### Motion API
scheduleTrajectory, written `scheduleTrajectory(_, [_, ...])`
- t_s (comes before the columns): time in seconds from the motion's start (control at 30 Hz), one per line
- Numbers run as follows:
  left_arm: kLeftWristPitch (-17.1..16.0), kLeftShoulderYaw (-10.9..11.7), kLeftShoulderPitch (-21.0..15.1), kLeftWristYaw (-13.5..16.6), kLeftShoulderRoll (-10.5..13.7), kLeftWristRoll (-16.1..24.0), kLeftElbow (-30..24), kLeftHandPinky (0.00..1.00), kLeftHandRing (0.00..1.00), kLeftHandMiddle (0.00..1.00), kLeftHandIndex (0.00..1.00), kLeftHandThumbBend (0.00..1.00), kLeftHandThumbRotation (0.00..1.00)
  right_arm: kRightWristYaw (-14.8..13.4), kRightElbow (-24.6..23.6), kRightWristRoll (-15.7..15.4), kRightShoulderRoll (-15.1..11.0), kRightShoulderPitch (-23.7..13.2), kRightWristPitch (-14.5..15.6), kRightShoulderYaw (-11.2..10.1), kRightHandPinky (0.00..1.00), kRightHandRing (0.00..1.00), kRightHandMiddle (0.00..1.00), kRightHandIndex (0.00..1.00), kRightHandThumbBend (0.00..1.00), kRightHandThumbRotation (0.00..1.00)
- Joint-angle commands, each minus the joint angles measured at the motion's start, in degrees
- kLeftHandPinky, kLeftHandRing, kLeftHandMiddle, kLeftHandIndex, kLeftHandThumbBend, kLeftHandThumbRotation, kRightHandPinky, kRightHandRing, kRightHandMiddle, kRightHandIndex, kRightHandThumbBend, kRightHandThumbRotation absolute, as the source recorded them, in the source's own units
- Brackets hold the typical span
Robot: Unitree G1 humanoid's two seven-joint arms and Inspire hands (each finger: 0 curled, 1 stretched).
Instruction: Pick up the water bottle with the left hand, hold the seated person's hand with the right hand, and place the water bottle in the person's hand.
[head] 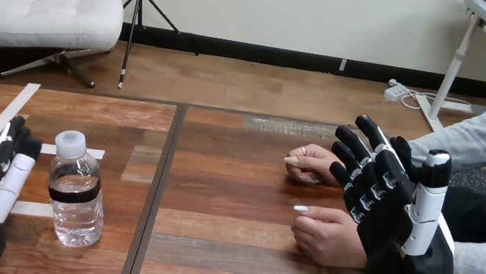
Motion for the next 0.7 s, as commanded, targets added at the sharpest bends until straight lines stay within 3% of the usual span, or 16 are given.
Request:
scheduleTrajectory(0.0, [-0.61, 0.39, -3.65, -1.44, 1.42, -1.34, 0.29, 1.0, 1.0, 1.0, 1.0, 1.0, 0.56, 0.25, -0.89, 0.29, -0.22, -3.01, -1.02, -0.49, 1.0, 0.97, 0.94, 0.97, 1.0, 1.0])
scheduleTrajectory(0.2, [0.24, 0.39, -3.89, -2.27, 1.46, -2.0, 0.08, 1.0, 1.0, 1.0, 1.0, 1.0, 0.48, 0.23, -1.08, 0.27, -0.29, -2.97, -0.79, -0.42, 1.0, 0.97, 0.94, 0.97, 1.0, 1.0])
scheduleTrajectory(0.67, [1.91, -0.09, -3.64, -1.2, 1.57, -1.12, -1.72, 1.0, 1.0, 1.0, 1.0, 1.0, 0.29, 0.53, -1.03, 0.85, -0.14, -2.97, -0.79, -0.55, 1.0, 0.97, 0.94, 0.97, 1.0, 1.0])
